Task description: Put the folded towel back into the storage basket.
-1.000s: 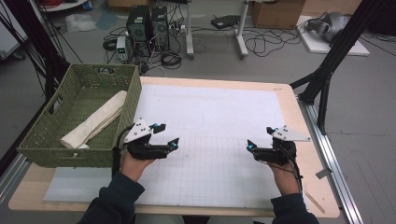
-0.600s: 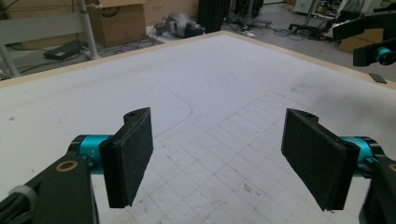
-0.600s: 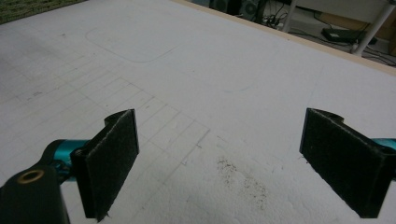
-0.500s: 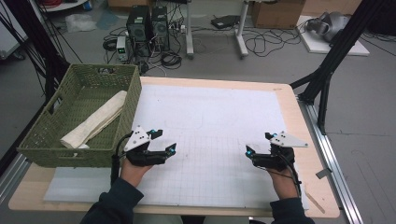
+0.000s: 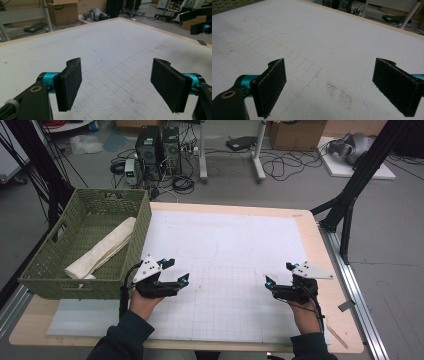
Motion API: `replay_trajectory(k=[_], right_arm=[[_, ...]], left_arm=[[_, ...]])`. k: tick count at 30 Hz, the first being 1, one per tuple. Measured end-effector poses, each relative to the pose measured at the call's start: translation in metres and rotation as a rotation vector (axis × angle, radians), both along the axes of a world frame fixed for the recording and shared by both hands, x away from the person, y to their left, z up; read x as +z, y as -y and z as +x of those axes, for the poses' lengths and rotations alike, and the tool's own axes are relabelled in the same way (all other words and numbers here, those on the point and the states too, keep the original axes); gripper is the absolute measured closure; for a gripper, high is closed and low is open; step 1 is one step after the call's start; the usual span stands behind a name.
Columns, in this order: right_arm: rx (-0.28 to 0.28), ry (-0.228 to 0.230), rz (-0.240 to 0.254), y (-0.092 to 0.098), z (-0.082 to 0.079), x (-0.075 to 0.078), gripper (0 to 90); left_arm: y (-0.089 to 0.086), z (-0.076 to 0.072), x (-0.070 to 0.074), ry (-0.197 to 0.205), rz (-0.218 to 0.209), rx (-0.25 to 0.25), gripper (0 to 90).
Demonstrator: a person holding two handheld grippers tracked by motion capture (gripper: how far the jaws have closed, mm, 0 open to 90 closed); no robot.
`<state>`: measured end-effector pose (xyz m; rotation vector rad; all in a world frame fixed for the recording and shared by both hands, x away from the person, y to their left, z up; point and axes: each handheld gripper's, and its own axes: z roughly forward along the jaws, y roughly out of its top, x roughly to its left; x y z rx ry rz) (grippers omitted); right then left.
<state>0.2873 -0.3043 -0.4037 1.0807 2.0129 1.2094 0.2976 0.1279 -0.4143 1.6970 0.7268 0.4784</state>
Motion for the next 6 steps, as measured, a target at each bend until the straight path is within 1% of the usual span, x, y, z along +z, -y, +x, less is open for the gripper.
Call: replay_trajectory(k=[6], right_arm=[[0.008,0.001,0.001,-0.0004,0.0014,-0.0005,11.1]], left_arm=[[-0.0004,-0.0001,0.0004,-0.001,0.001,-0.004,25.5]])
